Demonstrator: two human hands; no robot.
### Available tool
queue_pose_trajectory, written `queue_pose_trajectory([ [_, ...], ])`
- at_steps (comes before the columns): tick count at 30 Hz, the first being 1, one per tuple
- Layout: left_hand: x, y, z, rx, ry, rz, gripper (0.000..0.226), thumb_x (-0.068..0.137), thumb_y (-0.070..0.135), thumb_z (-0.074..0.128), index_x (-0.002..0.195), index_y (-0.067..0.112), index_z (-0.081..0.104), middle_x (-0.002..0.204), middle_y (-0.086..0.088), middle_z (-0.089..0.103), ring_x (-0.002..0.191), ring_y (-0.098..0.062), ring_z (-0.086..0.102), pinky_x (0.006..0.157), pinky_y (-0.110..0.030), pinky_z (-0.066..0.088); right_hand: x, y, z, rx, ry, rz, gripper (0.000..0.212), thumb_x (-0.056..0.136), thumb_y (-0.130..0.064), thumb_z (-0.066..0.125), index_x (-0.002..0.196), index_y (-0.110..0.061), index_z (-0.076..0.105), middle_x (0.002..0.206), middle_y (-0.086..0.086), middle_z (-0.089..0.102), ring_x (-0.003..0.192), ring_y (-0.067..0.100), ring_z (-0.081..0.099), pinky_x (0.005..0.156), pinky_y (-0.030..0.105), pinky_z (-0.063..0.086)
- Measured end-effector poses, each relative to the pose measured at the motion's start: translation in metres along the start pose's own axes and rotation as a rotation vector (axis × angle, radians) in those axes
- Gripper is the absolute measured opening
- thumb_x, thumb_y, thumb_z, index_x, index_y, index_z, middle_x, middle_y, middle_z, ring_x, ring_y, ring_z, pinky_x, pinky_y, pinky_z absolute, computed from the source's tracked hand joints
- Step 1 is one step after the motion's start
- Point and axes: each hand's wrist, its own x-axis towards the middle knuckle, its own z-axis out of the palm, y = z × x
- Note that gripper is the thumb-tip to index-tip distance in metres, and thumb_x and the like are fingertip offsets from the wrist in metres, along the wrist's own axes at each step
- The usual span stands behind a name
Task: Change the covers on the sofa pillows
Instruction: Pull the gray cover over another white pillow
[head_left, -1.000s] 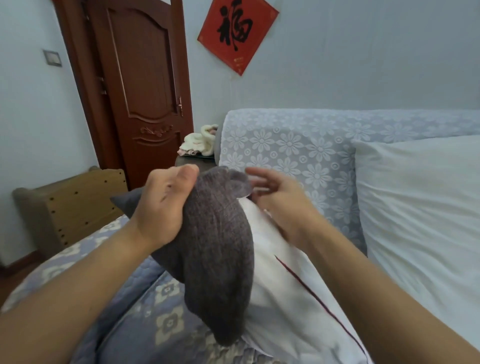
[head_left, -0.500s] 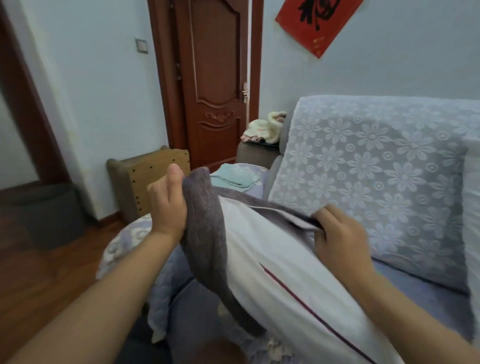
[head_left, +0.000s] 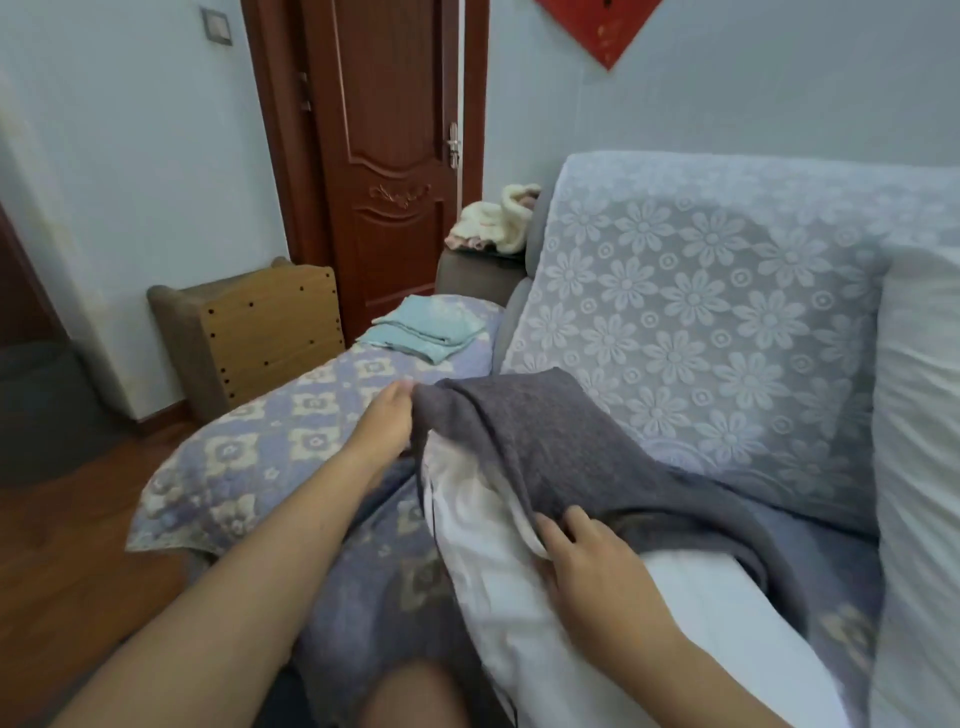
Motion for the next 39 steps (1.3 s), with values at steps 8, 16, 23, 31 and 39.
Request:
queue_pose_trajectory([
  [8, -0.062, -0.101, 0.064, 0.157, 0.039, -0.263, 0.073, 0.091, 0.047, 0.067, 0.152, 0.024, 0.034, 0.149, -0.012, 0.042, 0.137, -0.036, 0.044, 0.111, -0.047, 0.043, -0.003, -0.058, 0.053, 0.234, 0.061, -0.266, 0.015, 0.086, -0.024, 0.058, 0.098, -0.021, 0.068, 0.083, 0.000, 0.050, 0.076, 0.022, 0.050, 0.063, 0.036, 0.042],
  [16, -0.077, -0.157, 0.028, 0.515, 0.209, 0.117, 0.032, 0.085, -0.015, 0.055, 0.108, 0.006, 0.057, 0.106, -0.015, 0.049, 0.087, -0.025, 0.051, 0.075, -0.028, 0.036, -0.018, 0.046, 0.022, 0.299, 0.195, -0.065, 0.037, 0.088, -0.019, 0.055, 0.123, -0.014, 0.066, 0.127, 0.005, 0.061, 0.117, 0.030, 0.055, 0.107, 0.040, 0.038],
  [23, -0.086, -0.151, 0.057, 0.729, 0.134, 0.144, 0.037, 0.082, -0.009, 0.056, 0.111, 0.011, 0.046, 0.108, -0.014, 0.041, 0.092, -0.042, 0.052, 0.076, -0.047, 0.045, -0.036, 0.138, 0.013, 0.580, -0.276, 0.706, 0.077, 0.085, -0.035, 0.067, 0.154, -0.022, 0.034, 0.146, 0.007, 0.051, 0.128, 0.022, 0.051, 0.105, 0.034, 0.037],
  [31, -0.078, -0.178, -0.013, 1.130, 0.038, 0.184, 0.018, 0.085, 0.005, 0.066, 0.093, 0.010, 0.051, 0.091, -0.010, 0.034, 0.072, -0.039, 0.054, 0.064, -0.049, 0.049, -0.060, 0.141, 0.007, 0.742, -0.530, 0.788, 0.049, 0.093, -0.060, 0.054, 0.135, -0.035, 0.058, 0.137, -0.007, 0.060, 0.120, 0.015, 0.055, 0.099, 0.029, 0.037],
  [39, -0.110, -0.077, 0.083, 0.981, 0.197, 0.526, 0.031, 0.075, 0.014, 0.065, 0.106, 0.016, 0.061, 0.119, -0.012, 0.052, 0.111, -0.036, 0.046, 0.095, -0.045, 0.037, -0.106, 0.113, 0.009, 0.719, -0.410, 0.837, 0.061, 0.096, -0.057, 0.052, 0.141, -0.016, 0.049, 0.142, 0.004, 0.055, 0.130, 0.024, 0.052, 0.100, 0.026, 0.036],
])
